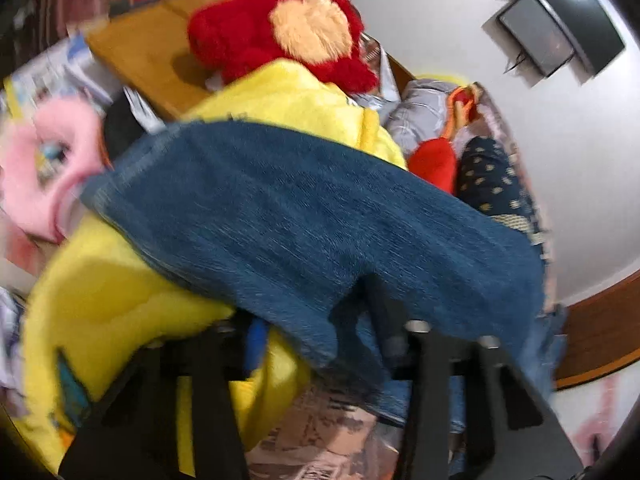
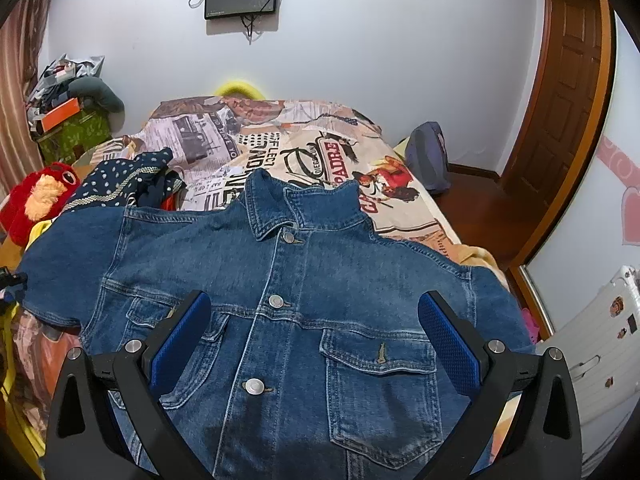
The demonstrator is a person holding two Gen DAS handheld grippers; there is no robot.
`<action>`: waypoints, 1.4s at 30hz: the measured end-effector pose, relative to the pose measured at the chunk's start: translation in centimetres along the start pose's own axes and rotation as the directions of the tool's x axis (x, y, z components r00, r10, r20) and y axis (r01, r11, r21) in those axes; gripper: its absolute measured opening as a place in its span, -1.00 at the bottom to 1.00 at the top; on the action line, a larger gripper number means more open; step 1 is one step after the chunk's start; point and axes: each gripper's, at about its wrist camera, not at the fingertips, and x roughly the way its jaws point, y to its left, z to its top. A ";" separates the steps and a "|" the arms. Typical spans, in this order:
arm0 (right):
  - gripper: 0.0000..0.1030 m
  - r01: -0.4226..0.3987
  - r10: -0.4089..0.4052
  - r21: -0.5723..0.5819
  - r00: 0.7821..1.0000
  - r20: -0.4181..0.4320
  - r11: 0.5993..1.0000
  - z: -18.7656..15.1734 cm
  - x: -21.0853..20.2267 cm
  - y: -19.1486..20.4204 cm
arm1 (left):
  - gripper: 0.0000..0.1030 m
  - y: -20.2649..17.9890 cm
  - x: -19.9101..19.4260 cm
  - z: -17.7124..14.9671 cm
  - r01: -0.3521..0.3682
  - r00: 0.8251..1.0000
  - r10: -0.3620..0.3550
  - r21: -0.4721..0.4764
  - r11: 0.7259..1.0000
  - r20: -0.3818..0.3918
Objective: Fold large clothes
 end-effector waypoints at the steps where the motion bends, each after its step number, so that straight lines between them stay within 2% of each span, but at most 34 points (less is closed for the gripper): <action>1: 1.00 0.004 -0.004 -0.003 1.000 0.006 1.000 0.0 -0.2 -0.1 | -0.55 -0.4 -0.1 0.2 -0.037 0.999 0.037 0.020 0.999 0.010; 5: 1.00 0.006 -0.006 -0.010 1.000 0.027 1.000 0.2 -0.9 -0.5 | -0.65 -3.2 -2.5 0.6 -0.119 0.990 0.110 0.113 0.986 0.086; 7: 1.00 0.004 -0.003 -0.010 0.999 0.035 1.000 0.3 -1.1 -0.7 | -0.68 -4.9 -4.4 0.8 -0.121 0.986 0.100 0.158 0.980 0.135; 12: 1.00 -0.002 0.002 -0.002 0.998 0.059 1.000 0.4 -1.7 -1.6 | -0.70 -11.3 -9.2 1.4 -0.048 0.970 -0.020 0.273 0.961 0.243; 15: 1.00 -0.013 0.013 0.011 0.998 0.067 1.000 0.2 -1.9 -2.3 | -0.71 -16.4 -11.8 1.2 -0.021 0.951 -0.098 0.379 0.925 0.293; 17: 1.00 -0.020 0.019 0.018 0.997 0.069 1.000 0.0 -2.0 -2.7 | -0.74 -20.0 -13.1 0.7 0.025 0.942 -0.169 0.441 0.897 0.290; 19: 1.00 -0.034 0.032 0.030 0.997 0.074 0.999 -0.2 -2.1 -3.2 | -0.78 -23.8 -13.8 -0.1 0.105 0.935 -0.255 0.492 0.864 0.248; 21: 1.00 -0.059 0.057 0.037 0.996 0.069 0.998 -0.4 -2.0 -3.8 | -0.78 -27.3 -14.0 -1.2 0.148 0.930 -0.301 0.531 0.834 0.213; 24: 1.00 -0.078 0.075 0.045 0.995 0.059 0.996 -0.6 -1.8 -4.8 | -0.78 -31.9 -13.6 -3.6 0.188 0.926 -0.344 0.596 0.781 0.158; 27: 1.00 -0.073 0.070 0.052 0.996 0.052 0.996 -1.0 -1.6 -5.8 | -0.78 -36.0 -12.1 -7.2 0.232 0.928 -0.367 0.662 0.713 0.069; 30: 1.00 -0.067 0.064 0.062 0.997 0.047 0.996 -1.5 -1.6 -7.0 | -0.78 -39.0 -9.7 -11.6 0.254 0.940 -0.341 0.723 0.643 -0.027; 31: 1.00 -0.066 0.063 0.064 0.997 0.041 0.996 -1.6 -1.5 -7.4 | -0.78 -39.8 -8.5 -13.4 0.274 0.942 -0.325 0.740 0.614 -0.080; 33: 1.00 -0.067 0.066 0.063 0.998 0.024 0.996 -1.9 -1.4 -8.0 | -0.78 -40.7 -6.6 -16.7 0.306 0.943 -0.291 0.763 0.569 -0.161; 37: 1.00 -0.059 0.059 0.044 0.998 -0.012 0.997 -2.9 -1.2 -8.8 | -0.78 -41.3 -2.5 -23.5 0.325 0.945 -0.155 0.816 0.477 -0.287; 40: 1.00 -0.042 0.043 0.020 0.999 -0.030 0.999 -3.6 -1.1 -9.1 | -0.78 -40.5 -0.9 -26.7 0.365 0.929 -0.108 0.824 0.433 -0.354; 42: 1.00 -0.033 0.033 0.008 0.999 -0.036 0.999 -3.8 -1.0 -9.2 | -0.78 -40.1 -0.7 -28.1 0.371 0.925 -0.085 0.831 0.415 -0.370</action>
